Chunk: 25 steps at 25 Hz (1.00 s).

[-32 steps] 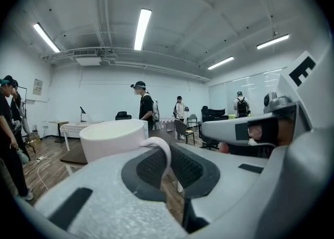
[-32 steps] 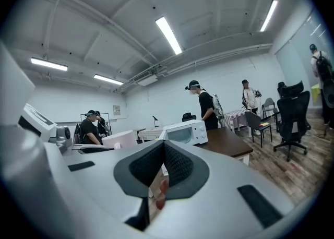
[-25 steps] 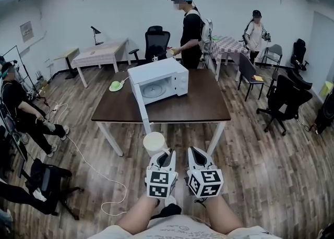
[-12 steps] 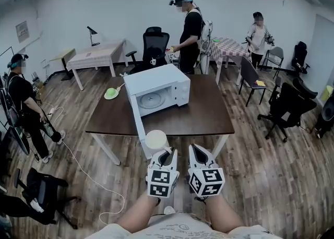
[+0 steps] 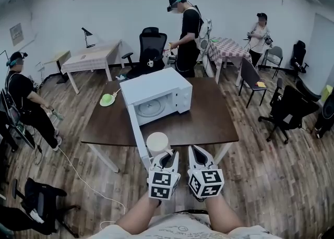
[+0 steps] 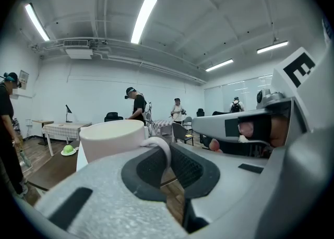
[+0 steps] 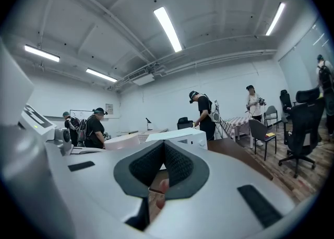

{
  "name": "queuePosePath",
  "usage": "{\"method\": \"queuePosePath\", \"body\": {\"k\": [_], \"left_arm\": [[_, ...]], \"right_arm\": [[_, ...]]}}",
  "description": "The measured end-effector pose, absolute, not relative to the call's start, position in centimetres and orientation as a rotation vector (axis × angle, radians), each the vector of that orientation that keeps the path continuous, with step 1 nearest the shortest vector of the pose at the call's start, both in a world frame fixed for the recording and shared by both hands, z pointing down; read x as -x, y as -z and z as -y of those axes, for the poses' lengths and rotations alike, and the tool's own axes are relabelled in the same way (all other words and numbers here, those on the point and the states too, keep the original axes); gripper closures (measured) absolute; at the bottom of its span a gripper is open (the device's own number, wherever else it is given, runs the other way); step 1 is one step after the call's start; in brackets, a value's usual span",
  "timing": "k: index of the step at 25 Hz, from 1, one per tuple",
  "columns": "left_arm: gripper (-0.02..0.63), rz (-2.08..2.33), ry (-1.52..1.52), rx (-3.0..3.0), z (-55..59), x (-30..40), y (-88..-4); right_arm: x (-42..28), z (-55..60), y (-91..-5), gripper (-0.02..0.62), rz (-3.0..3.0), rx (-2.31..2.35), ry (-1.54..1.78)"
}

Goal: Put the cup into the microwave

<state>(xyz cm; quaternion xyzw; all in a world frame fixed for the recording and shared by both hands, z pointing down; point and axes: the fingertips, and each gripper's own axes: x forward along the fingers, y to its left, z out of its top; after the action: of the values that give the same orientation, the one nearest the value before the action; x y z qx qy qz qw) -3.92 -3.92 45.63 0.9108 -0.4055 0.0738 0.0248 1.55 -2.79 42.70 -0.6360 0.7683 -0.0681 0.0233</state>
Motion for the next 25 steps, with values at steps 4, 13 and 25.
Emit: {"method": "queuePosePath", "body": {"k": [4,13,25], "left_arm": [[0.574,1.232,-0.238,-2.825,5.6,3.7,-46.1],[0.575,1.270,-0.238,-2.797,9.4,3.5,-46.5],[0.574,1.340,-0.255,-2.780,17.2,0.5,-47.7]], "right_arm": [[-1.7,4.6,-42.9,0.583,-2.368,1.982,0.226],[-1.9,8.5,-44.1,0.583,-2.395,1.963,0.254],[-3.9,16.7,-45.2,0.583,-2.481,1.872,0.243]]}}
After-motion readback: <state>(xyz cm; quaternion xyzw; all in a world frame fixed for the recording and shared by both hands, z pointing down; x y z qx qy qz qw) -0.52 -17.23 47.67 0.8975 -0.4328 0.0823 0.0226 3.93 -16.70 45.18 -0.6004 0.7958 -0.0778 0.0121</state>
